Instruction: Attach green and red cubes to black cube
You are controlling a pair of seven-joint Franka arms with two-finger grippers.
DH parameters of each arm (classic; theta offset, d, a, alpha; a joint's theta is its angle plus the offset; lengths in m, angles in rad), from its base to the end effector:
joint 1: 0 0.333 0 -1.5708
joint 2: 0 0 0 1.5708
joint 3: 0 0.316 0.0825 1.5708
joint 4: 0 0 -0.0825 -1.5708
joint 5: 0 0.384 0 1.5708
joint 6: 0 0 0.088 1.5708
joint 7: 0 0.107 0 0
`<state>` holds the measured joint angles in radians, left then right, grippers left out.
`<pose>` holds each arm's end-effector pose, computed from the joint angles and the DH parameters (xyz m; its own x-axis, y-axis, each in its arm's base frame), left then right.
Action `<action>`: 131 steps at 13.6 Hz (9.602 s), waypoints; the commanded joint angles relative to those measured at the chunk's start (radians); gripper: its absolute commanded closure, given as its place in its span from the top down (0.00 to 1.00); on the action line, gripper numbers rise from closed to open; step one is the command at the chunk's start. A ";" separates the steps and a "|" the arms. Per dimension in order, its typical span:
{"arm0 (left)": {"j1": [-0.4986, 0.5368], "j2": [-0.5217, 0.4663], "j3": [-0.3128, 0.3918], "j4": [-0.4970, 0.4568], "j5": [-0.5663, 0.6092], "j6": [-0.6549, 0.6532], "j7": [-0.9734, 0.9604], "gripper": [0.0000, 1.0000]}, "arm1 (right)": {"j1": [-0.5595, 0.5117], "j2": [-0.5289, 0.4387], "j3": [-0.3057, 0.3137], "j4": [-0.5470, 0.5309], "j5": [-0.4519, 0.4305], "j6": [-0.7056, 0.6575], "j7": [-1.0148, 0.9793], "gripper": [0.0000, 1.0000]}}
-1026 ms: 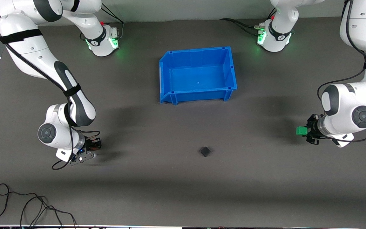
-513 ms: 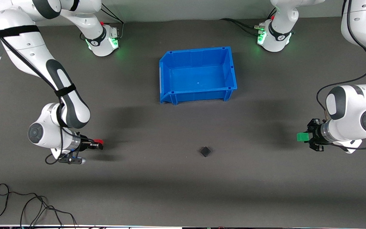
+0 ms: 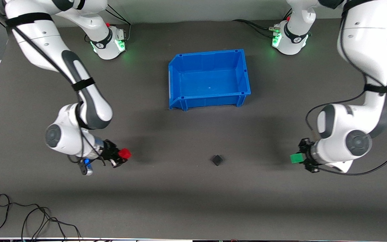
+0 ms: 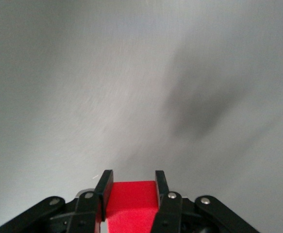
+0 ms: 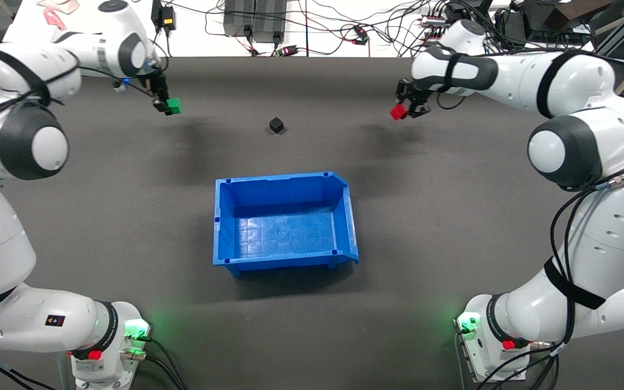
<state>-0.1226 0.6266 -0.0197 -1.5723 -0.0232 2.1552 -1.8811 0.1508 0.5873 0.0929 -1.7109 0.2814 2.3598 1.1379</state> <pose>0.6877 -0.0976 0.2710 -0.1840 0.9828 -0.0155 0.9818 0.1830 -0.0510 0.6610 0.1612 0.2573 0.4510 -0.8651 -0.2196 -0.8922 -0.4303 -0.1372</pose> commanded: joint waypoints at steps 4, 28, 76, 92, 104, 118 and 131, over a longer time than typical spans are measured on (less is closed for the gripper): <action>-0.184 0.114 0.015 0.127 -0.015 0.000 -0.072 0.00 | 0.087 0.175 0.039 0.265 0.054 -0.016 0.468 0.00; -0.331 0.237 -0.043 0.166 -0.043 0.161 -0.483 0.00 | 0.331 0.436 0.016 0.528 -0.093 0.035 0.852 0.00; -0.405 0.243 -0.051 0.236 0.071 0.152 -0.535 1.00 | 0.463 0.517 -0.056 0.629 -0.157 0.033 0.939 0.20; -0.053 -0.379 -0.052 -0.083 0.025 -0.360 0.894 1.00 | 0.316 0.143 -0.061 0.642 -0.169 -0.624 0.359 1.00; 0.166 -0.647 -0.052 -0.018 0.028 -0.666 1.743 1.00 | 0.003 -0.355 -0.223 0.458 -0.275 -1.108 -1.068 1.00; 0.049 -0.548 0.050 0.077 0.040 -0.669 1.800 1.00 | 0.007 -0.531 -0.291 0.149 -0.292 -0.745 -1.075 1.00; 0.058 -0.541 0.052 0.052 0.057 -0.667 1.815 1.00 | -0.145 -0.558 -0.140 0.125 -0.294 -0.780 -1.080 1.00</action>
<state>-0.0532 0.0911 0.0255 -1.5235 0.0280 1.4984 -0.0817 -0.0002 0.0386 -0.0367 -1.5811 0.0054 1.5894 0.0755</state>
